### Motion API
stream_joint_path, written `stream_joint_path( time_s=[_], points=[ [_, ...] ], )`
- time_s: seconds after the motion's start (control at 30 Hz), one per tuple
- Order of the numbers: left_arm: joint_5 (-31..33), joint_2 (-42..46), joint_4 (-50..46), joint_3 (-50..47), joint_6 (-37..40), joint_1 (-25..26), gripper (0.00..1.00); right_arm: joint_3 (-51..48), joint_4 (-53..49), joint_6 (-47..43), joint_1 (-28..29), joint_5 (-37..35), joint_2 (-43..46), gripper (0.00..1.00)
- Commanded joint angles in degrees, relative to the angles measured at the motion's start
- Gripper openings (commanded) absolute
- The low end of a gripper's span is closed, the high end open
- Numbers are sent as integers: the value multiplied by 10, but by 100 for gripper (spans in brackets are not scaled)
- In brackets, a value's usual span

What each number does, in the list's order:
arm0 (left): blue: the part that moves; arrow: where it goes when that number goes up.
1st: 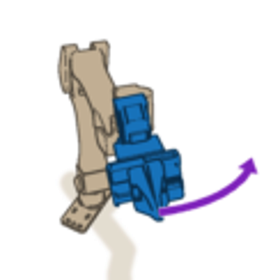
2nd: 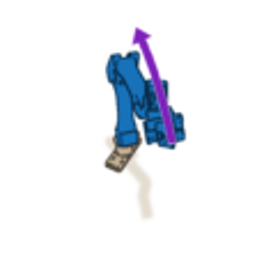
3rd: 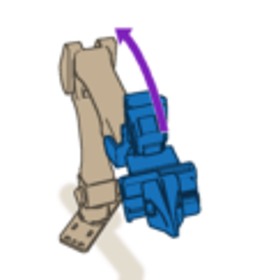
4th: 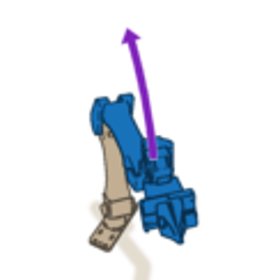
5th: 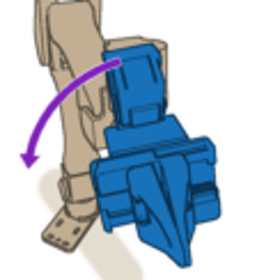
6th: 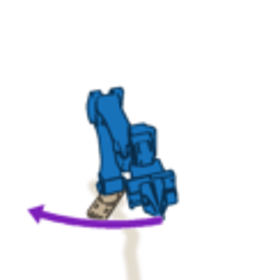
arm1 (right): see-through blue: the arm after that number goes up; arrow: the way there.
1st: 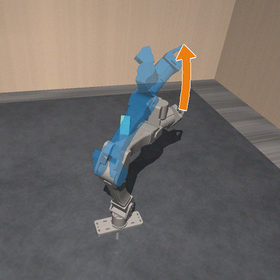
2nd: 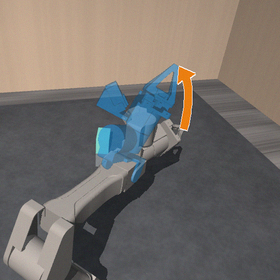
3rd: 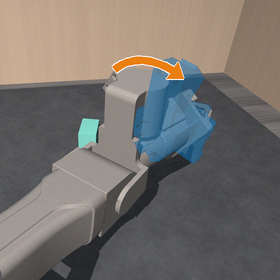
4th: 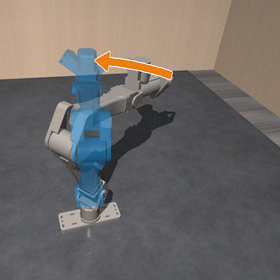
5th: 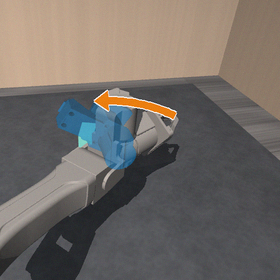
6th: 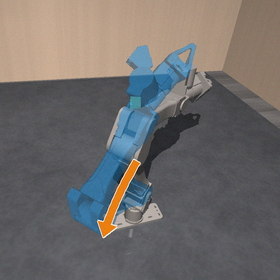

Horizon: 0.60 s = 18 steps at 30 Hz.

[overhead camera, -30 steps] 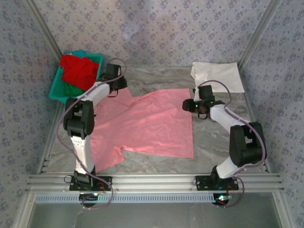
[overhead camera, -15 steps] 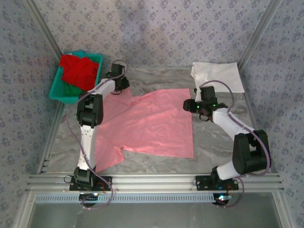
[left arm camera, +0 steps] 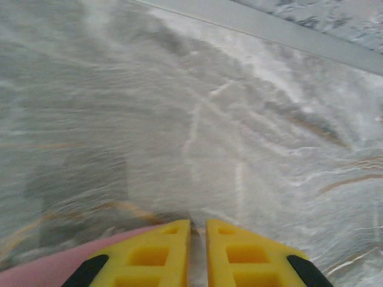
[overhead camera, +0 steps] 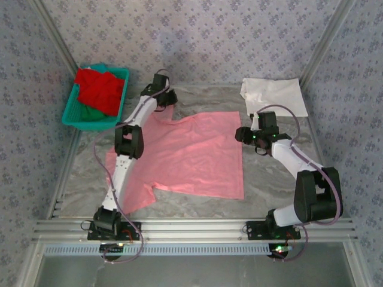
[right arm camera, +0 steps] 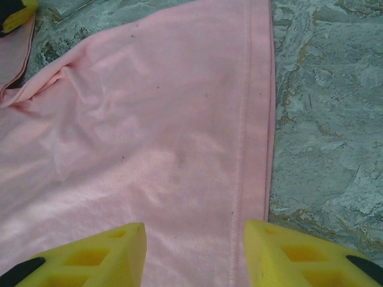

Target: Fold and stack the t-shirts

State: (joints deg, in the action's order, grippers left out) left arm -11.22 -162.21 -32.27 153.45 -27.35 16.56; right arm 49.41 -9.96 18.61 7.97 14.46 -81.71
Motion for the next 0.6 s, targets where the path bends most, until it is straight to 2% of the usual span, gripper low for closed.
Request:
stream_joint_path(
  time_s=[0.0,0.2,0.37,0.47,0.57],
  points=[
    [-12,-9,-17,52,6,-1,21,1,-1,1,-5,16,18,48],
    [4,61,35,52,-8,-37,22,20,-22,-4,-7,17,20,49],
    [27,126,-47,34,39,-49,21,21,-15,5,-1,14,17,49],
    [12,164,-91,-36,52,-45,18,20,-5,12,7,10,12,48],
    [24,217,-80,-155,70,-29,14,28,-3,14,17,10,-1,48]
  ],
)
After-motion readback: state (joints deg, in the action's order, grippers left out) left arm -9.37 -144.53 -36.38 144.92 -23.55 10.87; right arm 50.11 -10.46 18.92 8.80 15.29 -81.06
